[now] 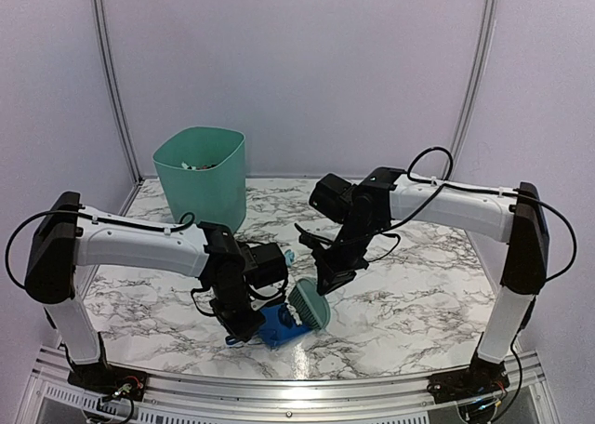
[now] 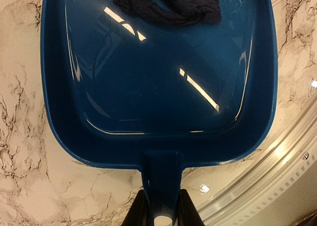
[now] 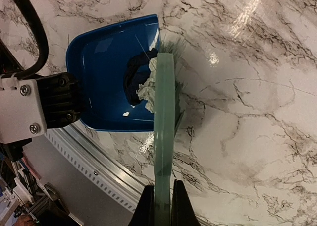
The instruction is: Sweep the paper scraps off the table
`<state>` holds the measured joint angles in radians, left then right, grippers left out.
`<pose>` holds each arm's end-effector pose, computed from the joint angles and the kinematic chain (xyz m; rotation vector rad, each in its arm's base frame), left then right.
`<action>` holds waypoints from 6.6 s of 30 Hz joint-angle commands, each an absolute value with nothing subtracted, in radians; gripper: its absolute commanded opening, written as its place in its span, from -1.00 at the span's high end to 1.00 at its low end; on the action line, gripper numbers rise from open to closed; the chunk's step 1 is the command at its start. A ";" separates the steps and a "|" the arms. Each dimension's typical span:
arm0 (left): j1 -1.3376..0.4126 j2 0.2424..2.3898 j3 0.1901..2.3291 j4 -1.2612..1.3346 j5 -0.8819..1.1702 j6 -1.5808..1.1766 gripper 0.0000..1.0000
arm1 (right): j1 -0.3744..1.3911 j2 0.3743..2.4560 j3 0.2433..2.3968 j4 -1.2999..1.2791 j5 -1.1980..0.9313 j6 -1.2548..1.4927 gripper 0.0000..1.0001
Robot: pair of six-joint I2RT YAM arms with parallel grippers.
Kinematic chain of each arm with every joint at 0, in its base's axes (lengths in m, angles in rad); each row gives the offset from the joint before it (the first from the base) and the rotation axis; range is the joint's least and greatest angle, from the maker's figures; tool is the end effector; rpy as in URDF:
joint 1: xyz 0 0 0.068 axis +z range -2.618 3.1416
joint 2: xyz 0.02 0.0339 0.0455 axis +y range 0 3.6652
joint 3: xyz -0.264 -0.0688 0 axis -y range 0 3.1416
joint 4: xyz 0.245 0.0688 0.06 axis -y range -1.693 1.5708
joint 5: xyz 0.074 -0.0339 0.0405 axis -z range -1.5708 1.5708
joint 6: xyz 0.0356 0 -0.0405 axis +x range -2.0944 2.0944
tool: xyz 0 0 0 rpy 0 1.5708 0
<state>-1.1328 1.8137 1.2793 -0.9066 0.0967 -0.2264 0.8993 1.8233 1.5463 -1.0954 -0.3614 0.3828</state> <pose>0.1407 -0.3085 0.1881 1.3625 2.7755 -0.2427 0.2136 0.2890 0.2546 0.8244 -2.9058 -0.6219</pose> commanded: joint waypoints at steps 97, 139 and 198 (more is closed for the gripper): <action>-0.429 1.728 2.035 -0.853 0.383 -0.491 1.00 | 0.656 1.362 1.411 -0.989 -0.137 0.719 1.00; -0.256 1.527 1.453 0.587 0.641 -1.747 1.00 | 0.655 1.361 1.368 -0.950 -0.158 0.712 1.00; -0.440 0.961 1.152 -0.757 0.185 -0.428 1.00 | 0.661 2.235 2.024 -0.545 -0.372 1.208 1.00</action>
<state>-0.4221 0.9863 1.1645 -0.7395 0.2142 -0.4690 0.6647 2.1864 1.9720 -0.6052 -0.3504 1.1713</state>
